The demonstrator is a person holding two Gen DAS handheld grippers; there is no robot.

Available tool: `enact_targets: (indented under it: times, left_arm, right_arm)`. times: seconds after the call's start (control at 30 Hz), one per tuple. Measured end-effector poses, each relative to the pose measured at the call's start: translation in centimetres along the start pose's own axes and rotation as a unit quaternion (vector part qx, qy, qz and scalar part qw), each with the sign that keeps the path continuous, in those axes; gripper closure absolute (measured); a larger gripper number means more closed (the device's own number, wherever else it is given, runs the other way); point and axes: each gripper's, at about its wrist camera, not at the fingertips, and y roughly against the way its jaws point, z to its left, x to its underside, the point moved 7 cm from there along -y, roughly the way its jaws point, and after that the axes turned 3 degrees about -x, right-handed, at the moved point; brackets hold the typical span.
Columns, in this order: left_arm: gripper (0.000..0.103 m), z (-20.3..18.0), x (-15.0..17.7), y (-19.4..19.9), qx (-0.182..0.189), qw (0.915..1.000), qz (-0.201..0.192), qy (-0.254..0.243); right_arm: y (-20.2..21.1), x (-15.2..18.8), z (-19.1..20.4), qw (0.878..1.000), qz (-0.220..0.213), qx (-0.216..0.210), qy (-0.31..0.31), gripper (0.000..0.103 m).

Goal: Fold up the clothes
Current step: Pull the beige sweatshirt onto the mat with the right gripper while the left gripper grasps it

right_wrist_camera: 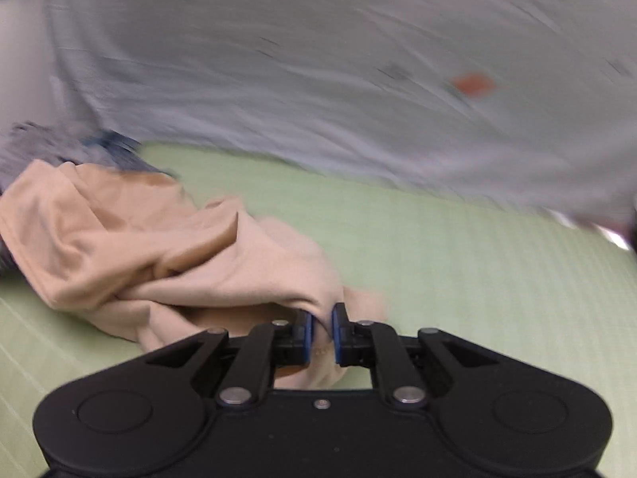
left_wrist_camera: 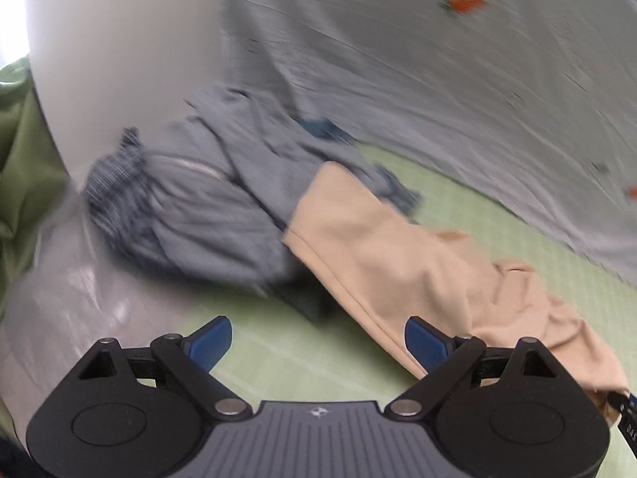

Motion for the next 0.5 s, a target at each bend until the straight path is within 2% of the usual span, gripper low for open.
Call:
enact_targets:
  times: [0.2, 0.37, 0.5]
  left_arm:
    - [0.009, -7.2, 6.2, 1.9, 0.030, 0.9989, 0.029, -0.022]
    - [0.009, -14.0, 9.8, 2.7, 0.064, 0.9955, 0.043, -0.054]
    - [0.009, -19.4, 12.2, 3.8, 0.092, 0.9909, 0.051, -0.084]
  right_arm:
    - [5.1, 5.9, -10.3, 0.998, 0.031, 0.038, -0.040, 0.092]
    - [7.9, 6.6, -16.2, 0.998, 0.022, 0.034, -0.042, 0.092]
    - [8.5, 6.3, -18.6, 0.999, 0.017, 0.016, -0.024, 0.092]
